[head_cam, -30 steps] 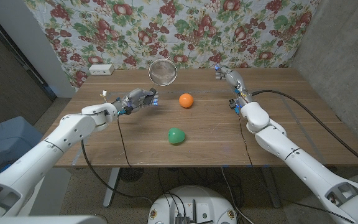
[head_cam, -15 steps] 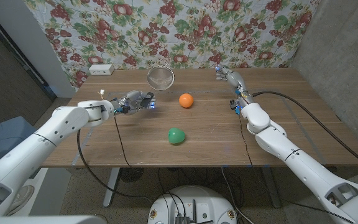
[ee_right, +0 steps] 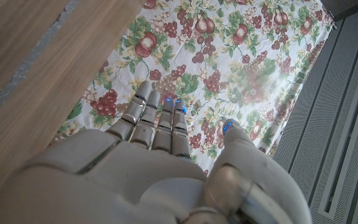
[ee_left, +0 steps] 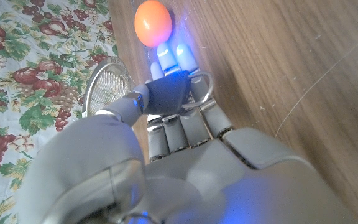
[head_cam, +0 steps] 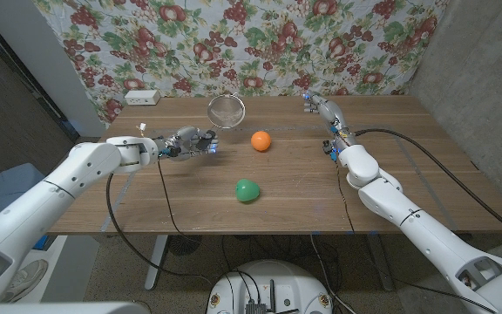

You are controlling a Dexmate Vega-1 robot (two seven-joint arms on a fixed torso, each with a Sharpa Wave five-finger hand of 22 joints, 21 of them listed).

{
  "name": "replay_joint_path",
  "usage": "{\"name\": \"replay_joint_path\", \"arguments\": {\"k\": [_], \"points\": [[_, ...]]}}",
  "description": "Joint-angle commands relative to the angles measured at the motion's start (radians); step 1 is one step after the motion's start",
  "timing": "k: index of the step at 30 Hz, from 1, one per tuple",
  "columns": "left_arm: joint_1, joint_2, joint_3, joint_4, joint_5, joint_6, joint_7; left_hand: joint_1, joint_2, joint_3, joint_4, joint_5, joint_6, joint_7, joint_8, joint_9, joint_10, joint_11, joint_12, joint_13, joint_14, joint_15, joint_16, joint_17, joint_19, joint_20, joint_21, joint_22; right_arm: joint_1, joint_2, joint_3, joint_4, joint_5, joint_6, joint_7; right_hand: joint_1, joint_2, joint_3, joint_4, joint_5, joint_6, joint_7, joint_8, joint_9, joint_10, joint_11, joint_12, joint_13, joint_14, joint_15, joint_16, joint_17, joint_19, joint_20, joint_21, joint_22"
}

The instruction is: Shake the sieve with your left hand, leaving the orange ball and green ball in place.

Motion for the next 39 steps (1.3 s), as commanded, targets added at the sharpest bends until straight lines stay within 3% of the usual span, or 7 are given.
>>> {"name": "replay_joint_path", "arguments": {"k": [1, 5, 9, 16, 24, 39], "points": [[-0.029, 0.021, 0.037, 0.026, 0.064, -0.054, -0.111, 0.016, 0.025, 0.020, 0.020, 0.005, 0.081, 0.068, 0.001, 0.011, 0.083, -0.093, -0.005, 0.005, 0.079, -0.109, -0.003, 0.004, -0.015, -0.034, 0.009, -0.002, -0.001, 0.003, 0.003, 0.003, 0.002, -0.001, -0.007, -0.009, -0.002, 0.003, -0.009, -0.004, 0.001, 0.008, 0.001, 0.003, 0.002, 0.004, 0.000, -0.002, 0.004, 0.001, 0.002, -0.002, 0.009, 0.001, -0.008, 0.001], [-0.049, 0.035, 0.064, 0.047, 0.122, -0.102, -0.199, 0.013, 0.025, 0.018, 0.024, 0.006, 0.076, 0.057, 0.000, 0.016, 0.087, -0.097, -0.006, 0.007, 0.075, -0.110, -0.006, 0.005, -0.025, -0.040, 0.013, -0.003, -0.003, 0.008, 0.005, 0.005, 0.008, 0.000, -0.011, -0.009, -0.001, 0.003, -0.011, -0.003, 0.000, 0.009, 0.001, 0.003, 0.001, 0.004, -0.001, -0.003, 0.005, 0.001, 0.002, -0.004, 0.009, 0.001, -0.010, 0.001], [-0.048, 0.031, 0.080, 0.082, 0.187, -0.216, -0.299, 0.010, 0.024, 0.015, 0.028, 0.007, 0.073, 0.039, 0.000, 0.020, 0.092, -0.104, -0.006, 0.008, 0.075, -0.111, -0.007, 0.007, -0.030, -0.046, 0.018, -0.005, -0.004, 0.010, 0.007, 0.009, 0.021, 0.001, -0.004, -0.009, -0.001, 0.004, -0.012, -0.003, 0.000, 0.008, 0.000, 0.002, 0.000, 0.003, -0.001, -0.005, 0.004, 0.001, 0.002, -0.006, 0.009, 0.001, -0.011, 0.001], [-0.044, 0.022, 0.096, 0.137, 0.293, -0.413, -0.431, 0.007, 0.022, 0.011, 0.032, 0.008, 0.077, 0.033, 0.003, 0.025, 0.092, -0.112, -0.008, 0.010, 0.078, -0.112, -0.006, 0.009, -0.036, -0.051, 0.023, -0.006, -0.007, 0.023, 0.014, 0.019, 0.067, 0.005, 0.014, -0.010, 0.000, 0.005, -0.014, -0.003, -0.001, 0.009, 0.000, 0.002, 0.000, 0.003, -0.001, -0.007, 0.003, 0.001, 0.002, -0.008, 0.010, 0.001, -0.013, 0.001], [-0.050, -0.016, 0.098, 0.229, 0.350, -0.625, -0.586, 0.003, 0.020, 0.007, 0.036, 0.011, 0.076, 0.008, 0.005, 0.033, 0.093, -0.120, -0.010, 0.013, 0.070, -0.117, -0.013, 0.009, -0.055, -0.060, 0.028, -0.008, -0.010, 0.031, 0.020, 0.029, 0.108, 0.015, 0.036, -0.010, 0.001, 0.007, -0.017, -0.002, -0.004, 0.007, -0.001, 0.002, -0.004, 0.003, -0.003, -0.010, 0.000, 0.002, 0.001, -0.012, 0.010, 0.001, -0.017, 0.001], [-0.068, -0.022, 0.103, 0.264, 0.365, -0.679, -0.672, -0.004, 0.018, -0.001, 0.043, 0.014, 0.079, -0.007, 0.009, 0.042, 0.083, -0.130, -0.019, 0.015, 0.061, -0.116, -0.021, 0.009, -0.080, -0.057, 0.033, -0.010, -0.007, 0.062, 0.040, 0.088, 0.229, 0.052, 0.112, -0.011, -0.001, 0.013, -0.034, -0.001, -0.047, -0.004, -0.016, -0.003, -0.047, -0.008, -0.016, -0.027, -0.041, -0.010, -0.014, -0.031, 0.004, -0.013, -0.038, -0.001]]}}
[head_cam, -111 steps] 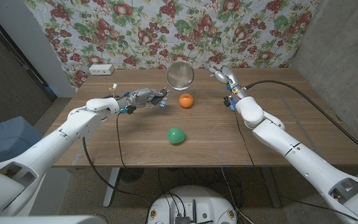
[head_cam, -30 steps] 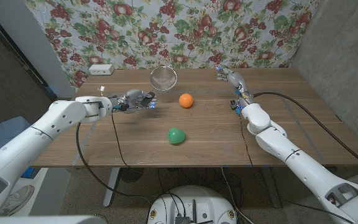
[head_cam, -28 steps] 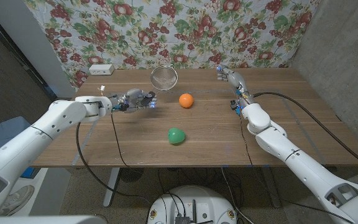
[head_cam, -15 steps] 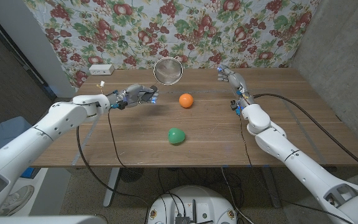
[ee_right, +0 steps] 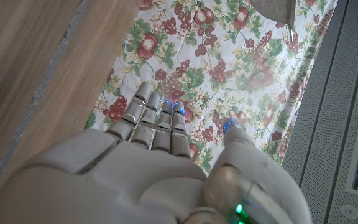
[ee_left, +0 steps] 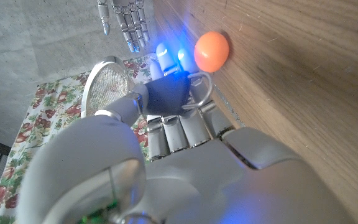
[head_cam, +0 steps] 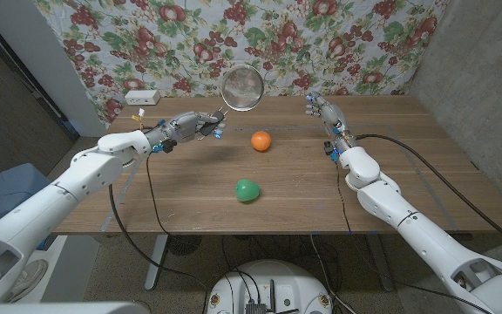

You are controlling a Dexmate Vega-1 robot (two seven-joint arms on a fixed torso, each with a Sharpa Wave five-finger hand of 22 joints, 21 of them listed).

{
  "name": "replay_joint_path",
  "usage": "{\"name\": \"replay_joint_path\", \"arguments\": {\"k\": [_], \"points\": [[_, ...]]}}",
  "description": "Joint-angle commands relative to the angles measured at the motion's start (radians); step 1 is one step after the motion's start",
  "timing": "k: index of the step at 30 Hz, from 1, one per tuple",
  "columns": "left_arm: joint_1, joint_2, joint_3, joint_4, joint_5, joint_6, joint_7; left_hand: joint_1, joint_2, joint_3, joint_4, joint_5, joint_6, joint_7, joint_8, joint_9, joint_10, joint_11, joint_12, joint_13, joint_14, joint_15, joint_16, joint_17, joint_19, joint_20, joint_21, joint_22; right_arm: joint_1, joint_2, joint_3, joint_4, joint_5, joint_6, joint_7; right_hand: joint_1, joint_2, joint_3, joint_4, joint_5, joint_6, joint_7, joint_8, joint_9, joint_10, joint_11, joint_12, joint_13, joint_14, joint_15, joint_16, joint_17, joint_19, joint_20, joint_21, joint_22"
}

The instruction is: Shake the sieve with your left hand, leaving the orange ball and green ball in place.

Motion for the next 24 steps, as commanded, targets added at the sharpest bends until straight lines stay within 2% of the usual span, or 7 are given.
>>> {"name": "replay_joint_path", "arguments": {"k": [1, 8, 13, 24], "points": [[-0.022, -0.010, 0.012, 0.049, 0.041, -0.103, -0.128, 0.002, 0.011, 0.018, 0.024, 0.010, 0.049, 0.021, 0.006, 0.006, 0.099, -0.100, -0.001, 0.001, 0.053, -0.108, -0.006, 0.004, -0.008, -0.063, 0.010, -0.001, -0.001, 0.034, 0.021, 0.053, 0.100, 0.029, 0.056, -0.012, 0.000, 0.002, -0.009, -0.001, -0.011, 0.002, -0.005, 0.001, -0.008, -0.004, -0.001, -0.002, -0.007, 0.000, -0.003, -0.003, 0.001, -0.009, -0.006, -0.001], [-0.054, -0.014, 0.031, 0.081, 0.048, -0.105, -0.195, -0.001, 0.010, 0.017, 0.026, 0.012, 0.046, 0.015, 0.005, 0.009, 0.095, -0.104, -0.005, 0.002, 0.042, -0.109, -0.014, 0.002, -0.017, -0.062, 0.014, -0.002, 0.002, 0.050, 0.030, 0.081, 0.147, 0.042, 0.084, -0.013, 0.002, 0.004, -0.011, -0.001, -0.014, 0.005, -0.005, 0.000, -0.010, -0.004, 0.000, -0.005, -0.008, 0.003, -0.003, -0.007, 0.000, -0.009, -0.010, -0.002], [-0.062, -0.018, 0.035, 0.093, 0.048, -0.102, -0.209, -0.003, 0.010, 0.014, 0.028, 0.013, 0.045, 0.009, 0.005, 0.010, 0.091, -0.105, -0.008, 0.003, 0.039, -0.108, -0.016, 0.003, -0.022, -0.061, 0.017, -0.003, 0.007, 0.061, 0.033, 0.098, 0.171, 0.049, 0.099, -0.014, 0.004, 0.005, -0.012, -0.001, -0.016, 0.008, -0.004, 0.000, -0.011, 0.000, 0.001, -0.009, -0.010, 0.004, -0.003, -0.010, 0.000, -0.010, -0.014, -0.002], [-0.058, -0.014, 0.030, 0.084, 0.041, -0.066, -0.179, -0.004, 0.010, 0.012, 0.027, 0.014, 0.049, 0.010, 0.006, 0.010, 0.090, -0.104, -0.011, 0.004, 0.036, -0.111, -0.019, 0.004, -0.025, -0.061, 0.023, -0.005, 0.011, 0.076, 0.034, 0.116, 0.176, 0.065, 0.094, -0.017, 0.008, 0.008, -0.013, 0.000, -0.017, 0.013, -0.003, -0.002, -0.011, 0.004, 0.003, -0.015, -0.011, 0.006, -0.002, -0.015, -0.002, -0.008, -0.021, -0.002]]}}
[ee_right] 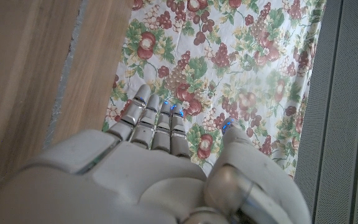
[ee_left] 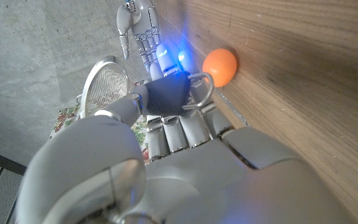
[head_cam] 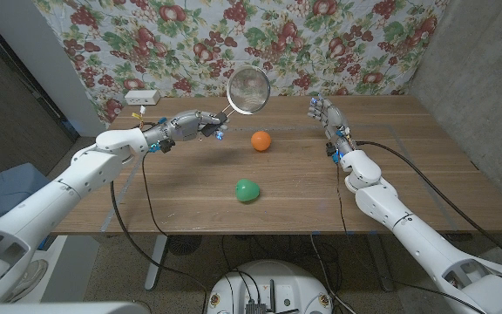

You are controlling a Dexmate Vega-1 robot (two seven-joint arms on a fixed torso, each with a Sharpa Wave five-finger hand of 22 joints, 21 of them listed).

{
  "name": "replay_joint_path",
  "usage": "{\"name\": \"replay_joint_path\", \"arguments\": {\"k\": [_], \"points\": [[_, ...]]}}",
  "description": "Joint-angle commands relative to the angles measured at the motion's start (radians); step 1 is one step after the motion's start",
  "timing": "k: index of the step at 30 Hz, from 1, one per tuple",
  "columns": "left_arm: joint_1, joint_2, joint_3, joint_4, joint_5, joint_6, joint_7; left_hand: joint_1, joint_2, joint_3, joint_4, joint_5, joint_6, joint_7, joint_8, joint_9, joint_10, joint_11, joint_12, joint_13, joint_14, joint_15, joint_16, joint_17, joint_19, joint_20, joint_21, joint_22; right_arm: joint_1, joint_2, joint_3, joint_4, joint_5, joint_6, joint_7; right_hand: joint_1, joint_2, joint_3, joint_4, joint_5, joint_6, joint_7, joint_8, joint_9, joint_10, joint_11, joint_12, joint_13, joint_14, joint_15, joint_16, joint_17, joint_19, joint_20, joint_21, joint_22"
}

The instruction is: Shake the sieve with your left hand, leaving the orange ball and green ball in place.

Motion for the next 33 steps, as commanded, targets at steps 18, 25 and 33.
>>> {"name": "replay_joint_path", "arguments": {"k": [18, 25, 33], "points": [[0.040, 0.066, -0.058, -0.166, -0.198, 0.499, 0.336, 0.025, 0.010, 0.039, -0.023, -0.002, 0.077, 0.119, 0.000, -0.011, 0.140, -0.048, -0.003, -0.002, 0.099, -0.102, 0.018, 0.007, 0.067, -0.069, 0.077, -0.008, 0.013, 0.027, 0.001, 0.039, 0.005, 0.043, -0.006, -0.013, 0.002, 0.004, -0.008, 0.001, 0.000, 0.012, -0.001, 0.002, 0.005, 0.009, 0.007, -0.007, 0.001, 0.005, 0.006, -0.008, 0.007, -0.004, -0.010, 0.004], [0.005, 0.084, -0.053, -0.182, -0.260, 0.672, 0.409, 0.030, 0.009, 0.046, -0.034, -0.005, 0.085, 0.126, -0.002, -0.013, 0.152, -0.041, -0.002, -0.003, 0.112, -0.102, 0.020, 0.004, 0.078, -0.067, 0.088, -0.009, 0.017, 0.033, 0.001, 0.049, 0.005, 0.046, -0.009, -0.015, 0.002, 0.005, -0.009, 0.001, 0.000, 0.014, 0.000, 0.001, 0.004, 0.010, 0.007, -0.009, 0.001, 0.006, 0.006, -0.011, 0.009, -0.003, -0.012, 0.004], [-0.026, 0.091, -0.049, -0.188, -0.296, 0.782, 0.465, 0.031, 0.009, 0.053, -0.039, -0.007, 0.083, 0.128, -0.007, -0.016, 0.151, -0.036, -0.006, -0.004, 0.115, -0.100, 0.018, 0.001, 0.085, -0.063, 0.098, -0.010, 0.022, 0.036, 0.000, 0.057, 0.001, 0.052, -0.010, -0.016, 0.001, 0.006, -0.010, 0.001, 0.000, 0.015, 0.000, 0.001, 0.002, 0.008, 0.007, -0.012, 0.000, 0.006, 0.007, -0.014, 0.010, -0.003, -0.015, 0.004]]}}
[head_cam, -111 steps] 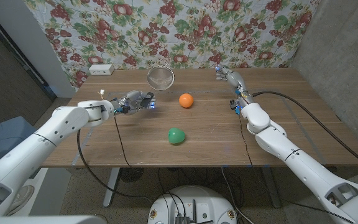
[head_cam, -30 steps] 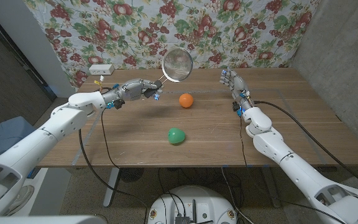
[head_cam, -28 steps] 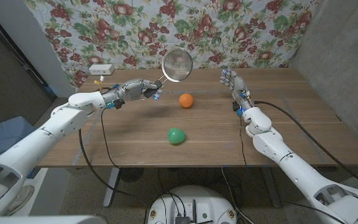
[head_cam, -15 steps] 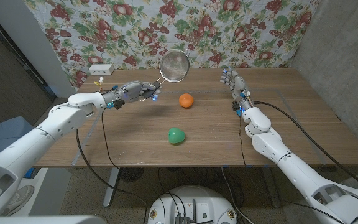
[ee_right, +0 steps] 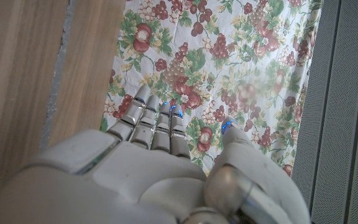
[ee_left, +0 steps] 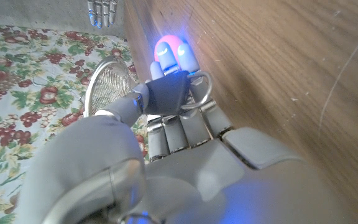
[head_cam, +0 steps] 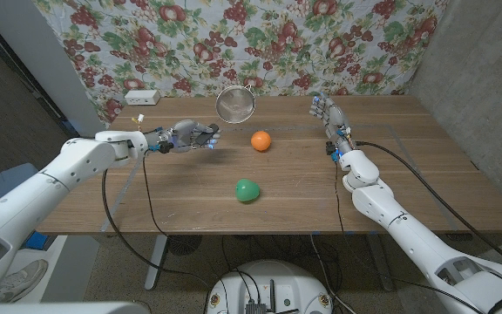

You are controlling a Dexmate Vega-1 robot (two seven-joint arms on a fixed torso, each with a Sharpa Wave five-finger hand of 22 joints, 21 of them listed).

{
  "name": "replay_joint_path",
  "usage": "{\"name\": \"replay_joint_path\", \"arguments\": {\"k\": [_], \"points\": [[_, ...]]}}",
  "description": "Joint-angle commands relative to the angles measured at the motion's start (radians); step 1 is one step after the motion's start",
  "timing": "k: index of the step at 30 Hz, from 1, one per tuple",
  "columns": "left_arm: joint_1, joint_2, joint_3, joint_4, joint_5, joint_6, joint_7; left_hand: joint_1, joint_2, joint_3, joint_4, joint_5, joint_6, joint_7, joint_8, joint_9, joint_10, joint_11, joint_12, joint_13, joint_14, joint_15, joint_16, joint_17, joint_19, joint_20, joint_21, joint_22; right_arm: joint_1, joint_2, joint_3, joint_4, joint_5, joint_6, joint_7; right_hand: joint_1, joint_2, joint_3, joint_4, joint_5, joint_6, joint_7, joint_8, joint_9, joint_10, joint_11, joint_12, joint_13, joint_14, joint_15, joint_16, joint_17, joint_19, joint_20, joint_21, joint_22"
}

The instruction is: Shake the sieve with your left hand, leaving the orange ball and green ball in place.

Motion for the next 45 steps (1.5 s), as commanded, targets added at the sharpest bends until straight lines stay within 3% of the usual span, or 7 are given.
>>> {"name": "replay_joint_path", "arguments": {"k": [1, 11, 19, 28, 31, 37, 45], "points": [[-0.036, 0.019, -0.002, -0.030, -0.076, 0.202, 0.104, 0.025, 0.016, 0.012, 0.002, -0.003, 0.101, 0.109, -0.004, 0.001, 0.097, -0.083, 0.000, -0.001, 0.099, -0.106, 0.001, -0.002, 0.010, -0.052, 0.009, -0.001, 0.006, 0.006, -0.002, 0.013, -0.006, 0.008, -0.005, -0.011, -0.004, 0.001, -0.005, 0.001, -0.001, 0.008, 0.000, 0.001, -0.002, 0.005, 0.007, 0.002, 0.001, 0.004, 0.007, 0.000, 0.011, -0.003, -0.003, 0.002], [-0.047, 0.017, 0.007, -0.024, -0.070, 0.202, 0.092, 0.023, 0.017, 0.016, 0.002, -0.004, 0.101, 0.110, -0.007, -0.001, 0.094, -0.081, -0.004, -0.001, 0.100, -0.105, -0.002, -0.003, 0.008, -0.051, 0.014, -0.002, 0.002, 0.009, 0.000, 0.012, 0.000, 0.008, -0.006, -0.013, -0.004, 0.003, -0.006, 0.001, -0.002, 0.009, 0.001, 0.000, -0.002, 0.005, 0.008, -0.002, -0.001, 0.006, 0.007, -0.004, 0.013, -0.003, -0.008, 0.002], [-0.003, -0.002, -0.004, -0.014, -0.026, 0.043, 0.033, 0.018, 0.017, 0.018, 0.007, -0.005, 0.089, 0.104, -0.013, -0.002, 0.086, -0.089, -0.011, -0.001, 0.095, -0.104, -0.007, -0.004, -0.006, -0.056, 0.018, -0.004, 0.003, 0.005, -0.001, 0.016, -0.002, 0.011, -0.001, -0.015, -0.004, 0.004, -0.007, 0.001, -0.004, 0.011, 0.001, 0.000, -0.003, 0.006, 0.009, -0.006, -0.001, 0.006, 0.008, -0.008, 0.014, -0.003, -0.012, 0.002], [0.024, -0.033, 0.000, 0.024, 0.071, -0.196, -0.061, -0.001, 0.013, 0.009, 0.026, -0.002, 0.078, 0.038, -0.007, 0.011, 0.073, -0.110, -0.021, 0.003, 0.084, -0.106, -0.014, 0.000, -0.036, -0.072, 0.023, -0.006, 0.000, 0.004, 0.001, 0.012, -0.001, 0.009, -0.005, -0.016, -0.004, 0.005, -0.009, 0.001, -0.005, 0.011, 0.001, 0.000, -0.004, 0.006, 0.009, -0.009, -0.001, 0.006, 0.009, -0.010, 0.015, -0.002, -0.015, 0.002], [0.022, -0.049, 0.010, 0.057, 0.124, -0.309, -0.116, -0.017, 0.008, -0.003, 0.040, 0.004, 0.089, -0.017, 0.005, 0.024, 0.086, -0.138, -0.019, 0.005, 0.086, -0.111, -0.016, 0.003, -0.046, -0.086, 0.028, -0.008, 0.000, 0.006, 0.002, 0.015, 0.002, 0.009, -0.005, -0.017, -0.004, 0.005, -0.009, 0.001, -0.006, 0.012, 0.001, 0.000, -0.003, 0.007, 0.009, -0.010, -0.002, 0.007, 0.009, -0.012, 0.015, -0.002, -0.016, 0.002], [-0.005, -0.083, 0.031, 0.137, 0.196, -0.484, -0.230, -0.028, 0.004, -0.011, 0.046, 0.009, 0.092, -0.032, 0.011, 0.035, 0.081, -0.150, -0.023, 0.006, 0.083, -0.113, -0.020, 0.003, -0.065, -0.094, 0.025, -0.010, 0.005, 0.009, 0.002, 0.023, 0.002, 0.011, -0.004, -0.018, -0.005, 0.006, -0.010, 0.001, -0.006, 0.012, 0.002, -0.001, -0.005, 0.007, 0.009, -0.012, -0.002, 0.008, 0.009, -0.014, 0.016, -0.002, -0.019, 0.002], [-0.021, -0.095, 0.037, 0.161, 0.207, -0.502, -0.251, -0.035, 0.002, -0.016, 0.050, 0.014, 0.089, -0.051, 0.013, 0.045, 0.075, -0.160, -0.027, 0.008, 0.069, -0.115, -0.030, 0.001, -0.080, -0.096, 0.024, -0.010, 0.016, 0.013, 0.000, 0.038, 0.000, 0.013, 0.000, -0.019, -0.005, 0.007, -0.011, 0.001, -0.006, 0.012, 0.002, -0.001, -0.005, 0.007, 0.009, -0.014, -0.003, 0.008, 0.009, -0.016, 0.017, -0.002, -0.022, 0.002]]}}
